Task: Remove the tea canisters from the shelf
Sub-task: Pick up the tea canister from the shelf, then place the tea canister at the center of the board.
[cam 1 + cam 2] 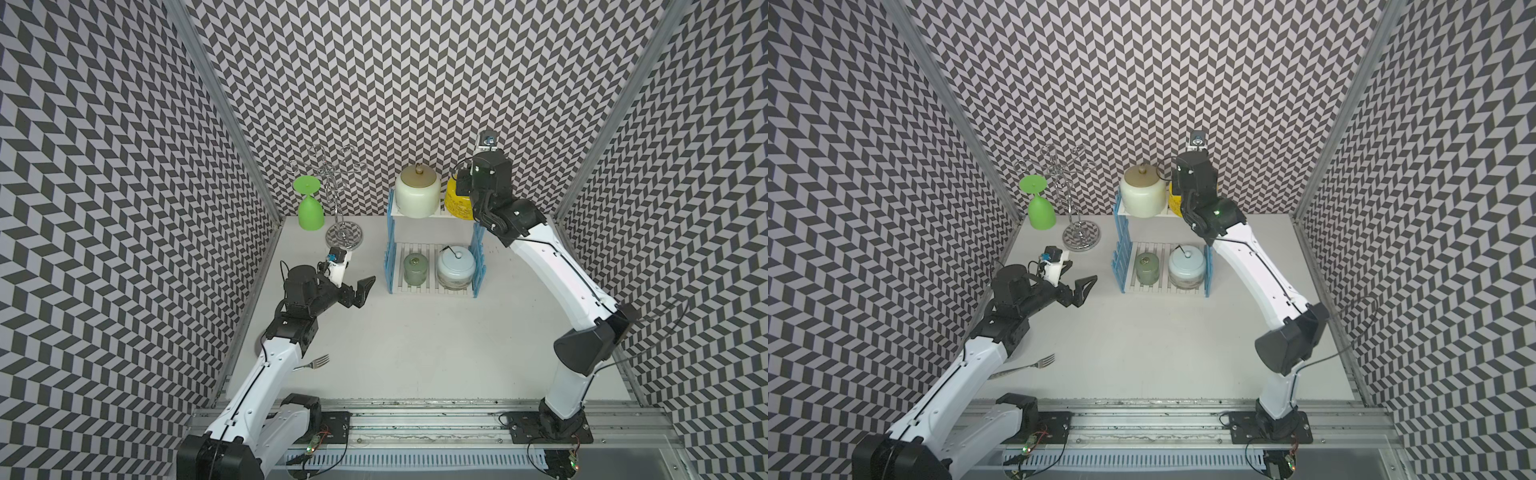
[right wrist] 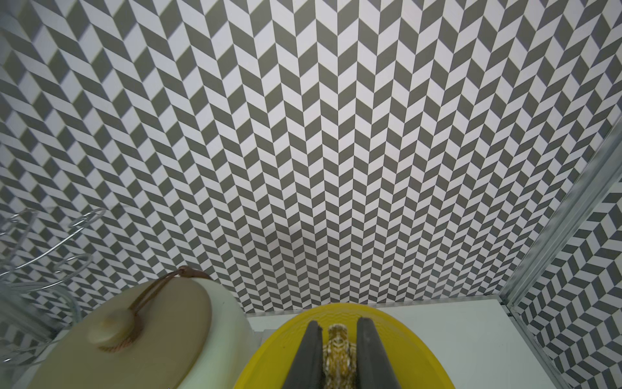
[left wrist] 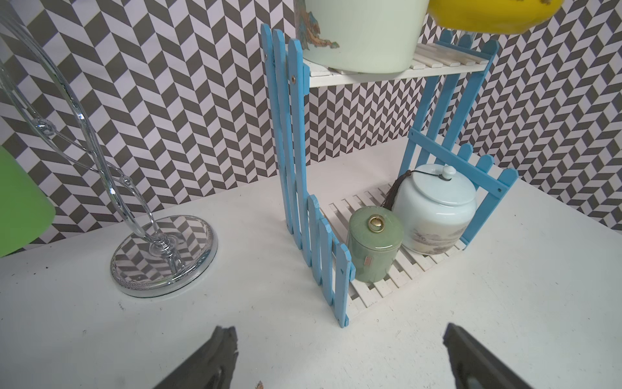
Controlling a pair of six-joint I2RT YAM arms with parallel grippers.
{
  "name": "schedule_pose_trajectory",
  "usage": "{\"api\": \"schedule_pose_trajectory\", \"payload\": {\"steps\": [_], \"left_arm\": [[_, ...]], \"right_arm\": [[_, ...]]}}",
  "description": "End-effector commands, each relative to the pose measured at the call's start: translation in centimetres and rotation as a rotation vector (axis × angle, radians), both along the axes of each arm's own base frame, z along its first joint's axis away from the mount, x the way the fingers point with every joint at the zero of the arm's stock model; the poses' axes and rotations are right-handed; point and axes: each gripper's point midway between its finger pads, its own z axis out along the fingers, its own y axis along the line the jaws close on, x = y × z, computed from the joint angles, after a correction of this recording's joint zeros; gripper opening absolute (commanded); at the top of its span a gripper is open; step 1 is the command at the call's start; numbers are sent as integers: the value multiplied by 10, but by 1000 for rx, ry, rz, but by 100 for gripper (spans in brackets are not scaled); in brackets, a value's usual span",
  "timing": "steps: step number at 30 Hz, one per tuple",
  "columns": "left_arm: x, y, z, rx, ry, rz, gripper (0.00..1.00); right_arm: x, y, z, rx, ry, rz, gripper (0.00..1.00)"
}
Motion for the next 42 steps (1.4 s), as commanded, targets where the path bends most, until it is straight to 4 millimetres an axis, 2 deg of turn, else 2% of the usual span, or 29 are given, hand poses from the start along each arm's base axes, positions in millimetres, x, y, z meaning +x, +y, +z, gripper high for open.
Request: {"api": "schedule_pose_trajectory", "payload": {"steps": [1, 10, 18, 29, 33, 40, 42], "left_arm": [[1, 1, 1, 8, -23, 4, 100], [3, 4, -2, 7, -16, 11, 100], [5, 6, -6, 8, -6, 16, 100], [8, 10, -11, 8, 5, 28, 100], [10, 12, -14, 9, 12, 34, 100], [12, 13, -17, 10, 17, 39, 100], [12, 14, -17, 10, 17, 39, 100]], "right_arm": [[-48, -24, 96, 195, -282, 8, 0], [-103, -58, 67, 242, -299, 4, 0], [-147, -93, 23, 240, -296, -44, 0], [-181, -120, -65, 221, -218, -78, 0], [-194, -132, -91, 272, -199, -108, 0], [-205, -139, -130, 225, -133, -112, 0], [-208, -147, -147, 324, -105, -173, 0]]}}
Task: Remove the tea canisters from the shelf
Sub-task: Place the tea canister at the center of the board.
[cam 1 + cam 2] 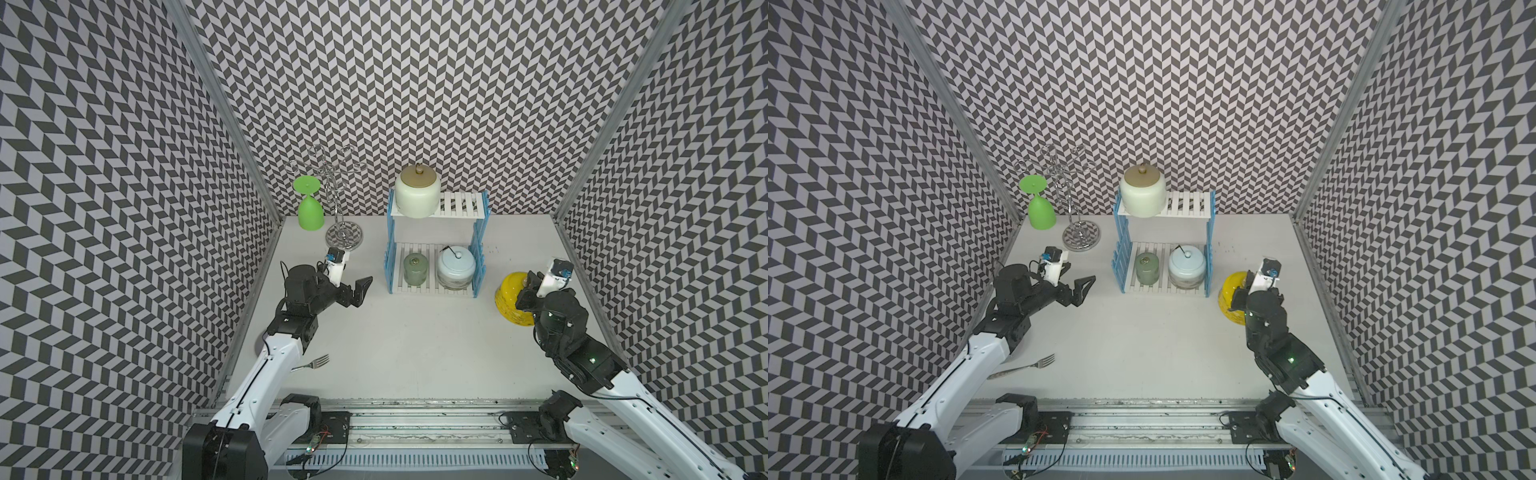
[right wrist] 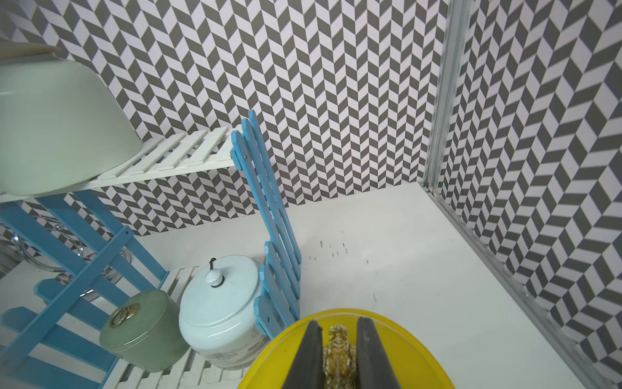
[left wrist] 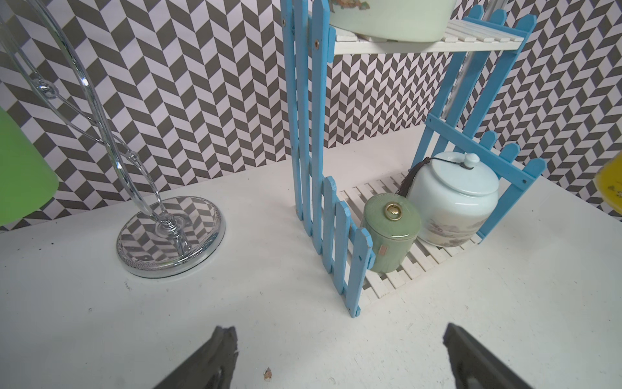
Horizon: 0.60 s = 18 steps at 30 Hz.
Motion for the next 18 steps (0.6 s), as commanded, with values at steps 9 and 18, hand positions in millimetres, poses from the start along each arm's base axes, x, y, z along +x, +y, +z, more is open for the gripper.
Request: {"api": "schedule_pose_trajectory", "payload": {"steps": [9, 18], "left_arm": [[4, 3, -1, 3, -18, 6, 100], [5, 3, -2, 2, -13, 7, 100]], "right_arm": [[-17, -28, -17, 217, -106, -156, 0], [-17, -34, -46, 184, -66, -207, 0]]}}
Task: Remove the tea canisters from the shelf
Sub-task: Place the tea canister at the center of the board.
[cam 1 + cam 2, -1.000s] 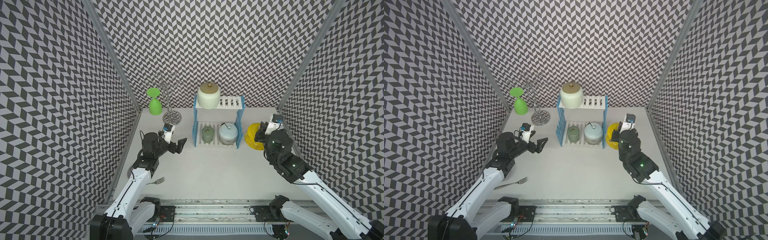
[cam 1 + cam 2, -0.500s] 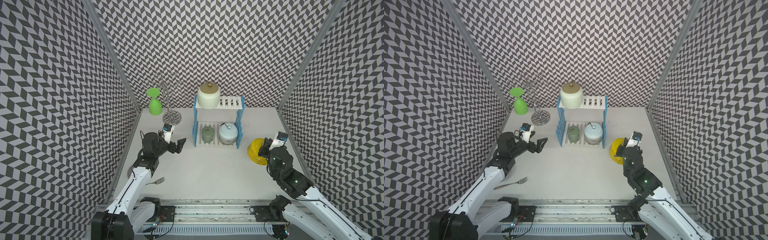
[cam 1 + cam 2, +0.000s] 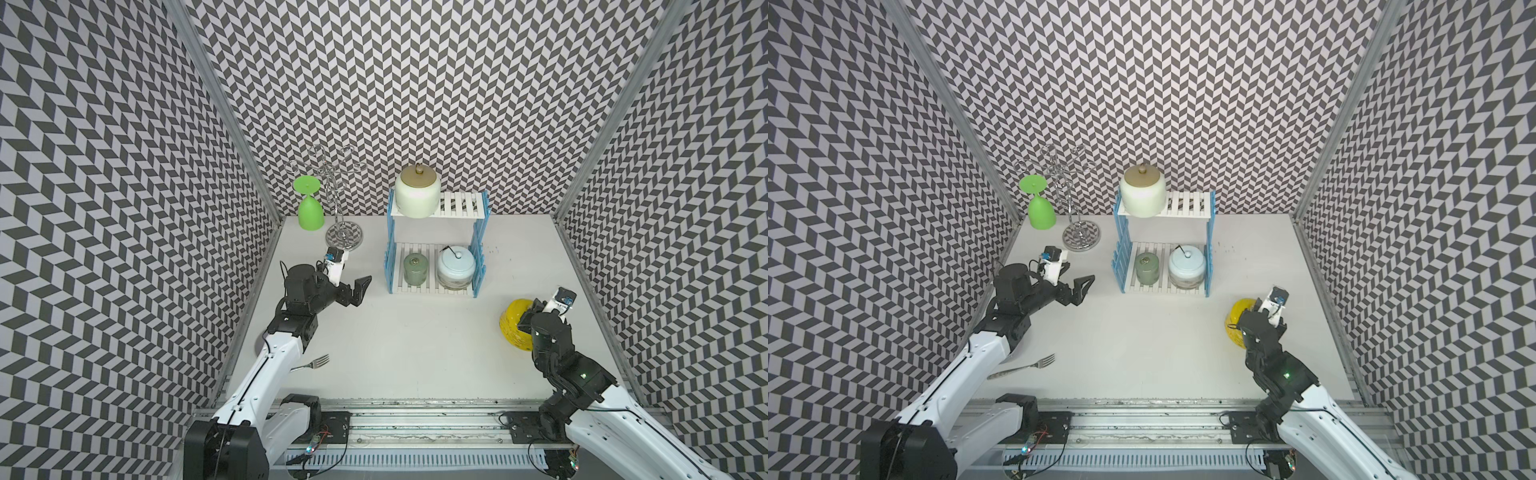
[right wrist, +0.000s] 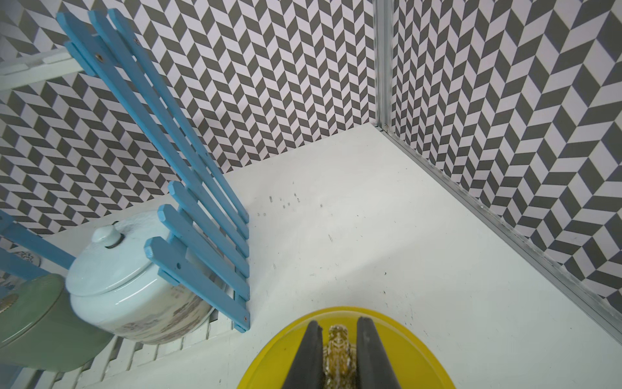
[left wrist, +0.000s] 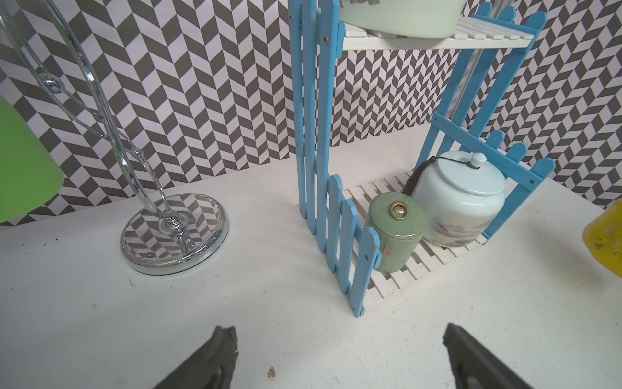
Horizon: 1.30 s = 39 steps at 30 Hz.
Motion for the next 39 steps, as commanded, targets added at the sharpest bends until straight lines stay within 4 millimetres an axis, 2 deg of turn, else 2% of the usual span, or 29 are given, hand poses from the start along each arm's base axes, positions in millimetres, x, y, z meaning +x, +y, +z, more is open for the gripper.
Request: {"api": "schedule_pose_trajectory", "payload": {"steps": [1, 5, 13, 30, 39], "left_arm": [[2, 1, 1, 1, -19, 1, 100], [3, 1, 1, 0, -17, 1, 100], [3, 1, 0, -1, -17, 1, 100], [1, 1, 2, 1, -28, 1, 100], [0, 2, 1, 4, -29, 0, 100]], "right_arm": [[9, 0, 34, 108, -156, -50, 0], [11, 2, 22, 101, -121, -54, 0], [7, -7, 10, 70, -101, -103, 0], [3, -11, -18, 41, -56, -123, 0], [4, -13, -21, 18, -51, -137, 4]]}}
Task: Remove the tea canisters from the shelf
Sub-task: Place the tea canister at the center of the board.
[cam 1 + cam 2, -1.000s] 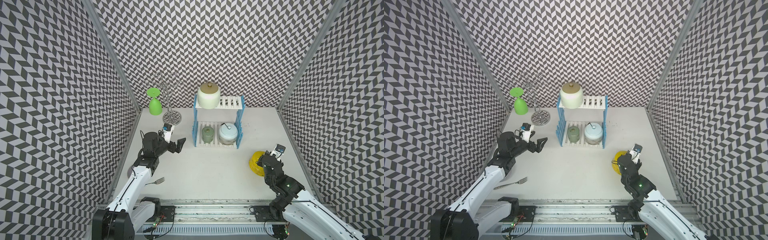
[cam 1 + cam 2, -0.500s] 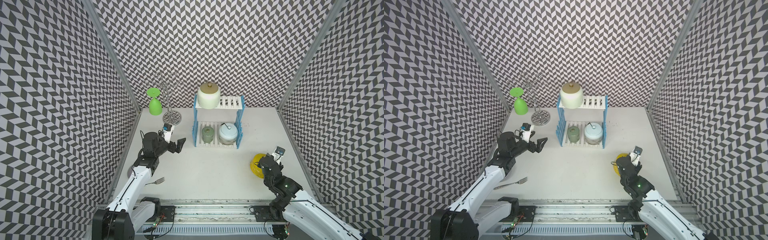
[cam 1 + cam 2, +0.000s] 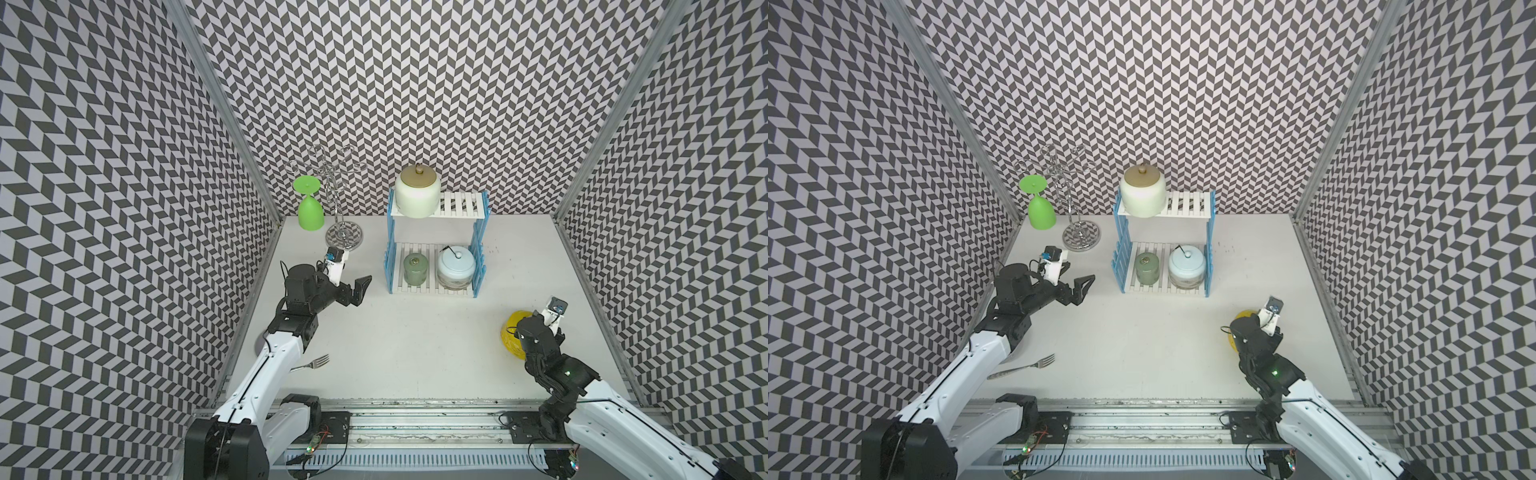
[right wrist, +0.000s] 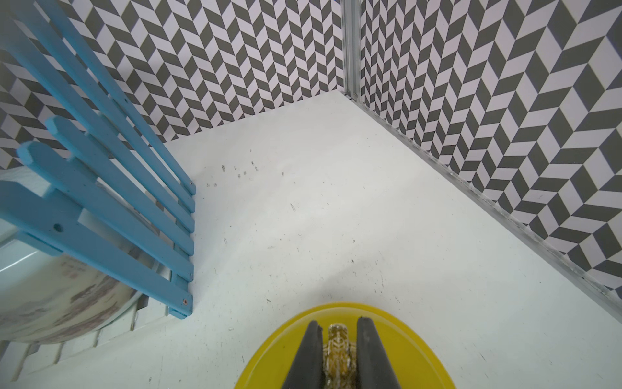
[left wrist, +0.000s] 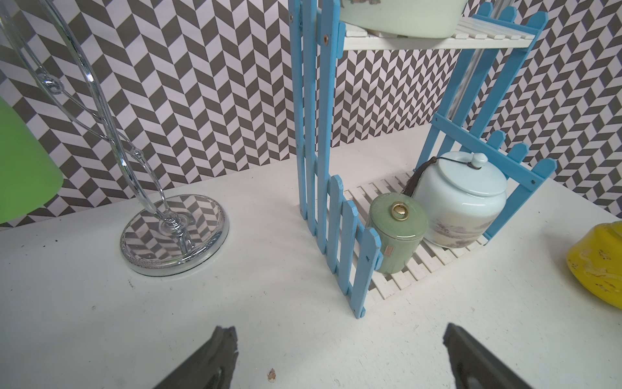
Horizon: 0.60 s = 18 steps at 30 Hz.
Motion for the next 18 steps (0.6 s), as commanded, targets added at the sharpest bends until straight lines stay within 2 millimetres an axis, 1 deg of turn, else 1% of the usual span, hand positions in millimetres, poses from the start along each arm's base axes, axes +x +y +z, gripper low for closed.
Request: {"api": "schedule_pose_trajectory", "payload": {"steps": [1, 3, 6, 9, 12, 18], "left_arm": [[-1, 2, 1, 5, -23, 0, 100], [-1, 2, 1, 5, -23, 0, 100], [-1, 2, 1, 4, -23, 0, 100], [-1, 1, 3, 4, -27, -1, 100], [-1, 2, 3, 4, -27, 0, 100], [-1, 2, 4, 5, -29, 2, 100]], "right_arm": [[8, -1, 31, 53, -139, -46, 5], [8, -1, 32, 54, -141, -46, 10], [8, -1, 32, 55, -143, -47, 23], [8, -1, 31, 54, -141, -46, 33], [8, -1, 31, 54, -141, -47, 38], [8, 0, 36, 53, -146, -40, 44]]}}
